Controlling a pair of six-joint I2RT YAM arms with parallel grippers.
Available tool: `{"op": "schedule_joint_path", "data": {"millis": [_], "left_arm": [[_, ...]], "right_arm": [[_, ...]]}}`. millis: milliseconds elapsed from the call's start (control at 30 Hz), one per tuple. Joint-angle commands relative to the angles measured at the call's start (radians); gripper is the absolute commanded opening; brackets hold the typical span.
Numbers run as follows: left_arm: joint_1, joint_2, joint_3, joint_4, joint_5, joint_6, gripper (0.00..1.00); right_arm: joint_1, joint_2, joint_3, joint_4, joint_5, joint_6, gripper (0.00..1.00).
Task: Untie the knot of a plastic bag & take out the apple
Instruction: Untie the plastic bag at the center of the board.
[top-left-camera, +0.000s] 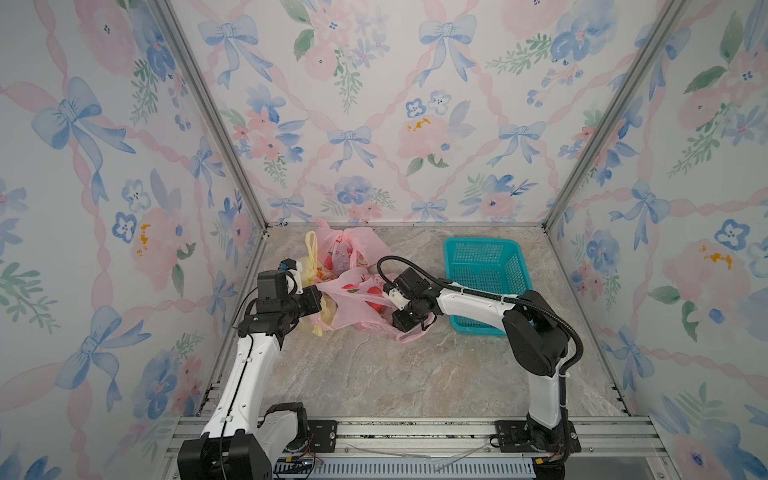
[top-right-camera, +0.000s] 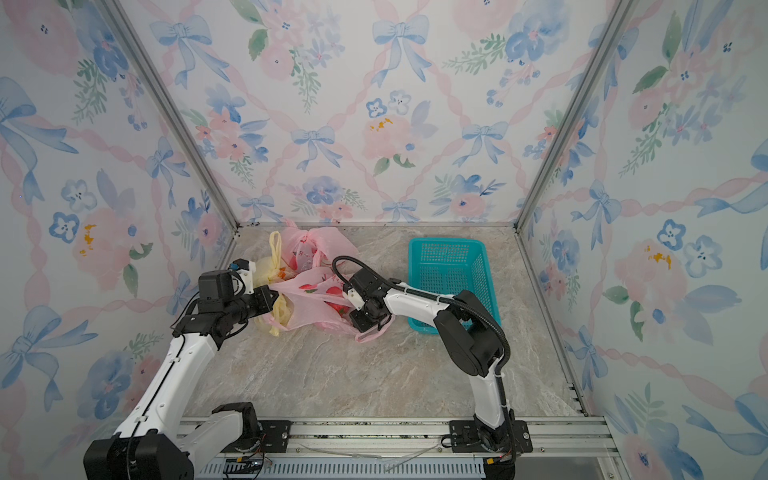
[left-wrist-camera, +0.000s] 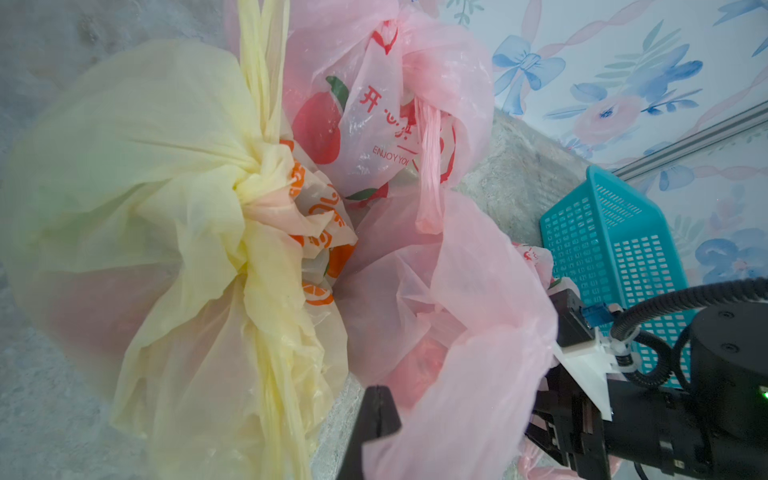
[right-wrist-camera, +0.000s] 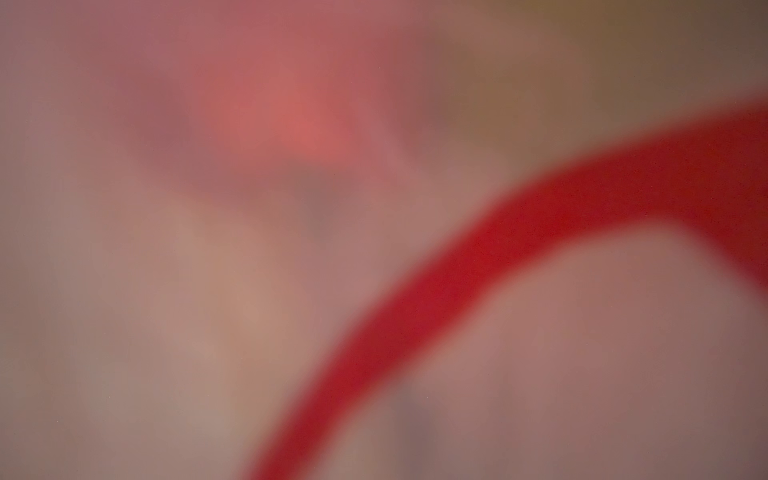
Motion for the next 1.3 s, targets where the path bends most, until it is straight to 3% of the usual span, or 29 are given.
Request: {"op": "schedule_joint_path", "data": {"millis": [0,100,167,333,600,967,1067,1200,1233,1267], "left_arm": [[0.03,-0.019,-0.009,0.008,0.0,0.003,0.0],[0.033,0.003,-0.003,0.009,0.018,0.015,0.0],[0.02,0.036,0.008,0.008,0.055,0.018,0.02],[-0.105,0.067,0.07,0.009,-0.013,0.022,0.26],[-0.147,0.056,0.193,0.008,-0.041,0.025,0.49],[-0.148,0.007,0.327,-0.024,-0.093,0.046,0.63],[-0.175,0.03,0.354,-0.008,-0.036,0.015,0.52],[-0.336,0.084,0.395,0.03,-0.029,-0.019,0.14],[-0.379,0.104,0.4,0.034,-0.026,-0.028,0.01],[-0.411,0.121,0.4,0.033,-0.02,-0.041,0.0]], "right_arm": [[-0.037,-0.044,-0.056,-0.062,0.058,0.025,0.29],[-0.048,-0.094,-0.074,-0.023,0.048,0.035,0.3],[-0.043,-0.13,-0.073,0.026,0.004,0.034,0.36],[-0.006,-0.176,-0.019,0.111,-0.089,0.057,0.45],[0.031,-0.143,0.083,0.19,-0.049,0.096,0.38],[0.108,-0.029,0.18,0.211,-0.108,0.109,0.34],[0.133,-0.015,0.188,0.207,-0.145,0.104,0.34],[0.124,0.006,0.189,0.222,-0.2,0.135,0.33],[0.117,0.006,0.187,0.228,-0.204,0.147,0.33],[0.106,0.002,0.177,0.239,-0.206,0.161,0.32]]}}
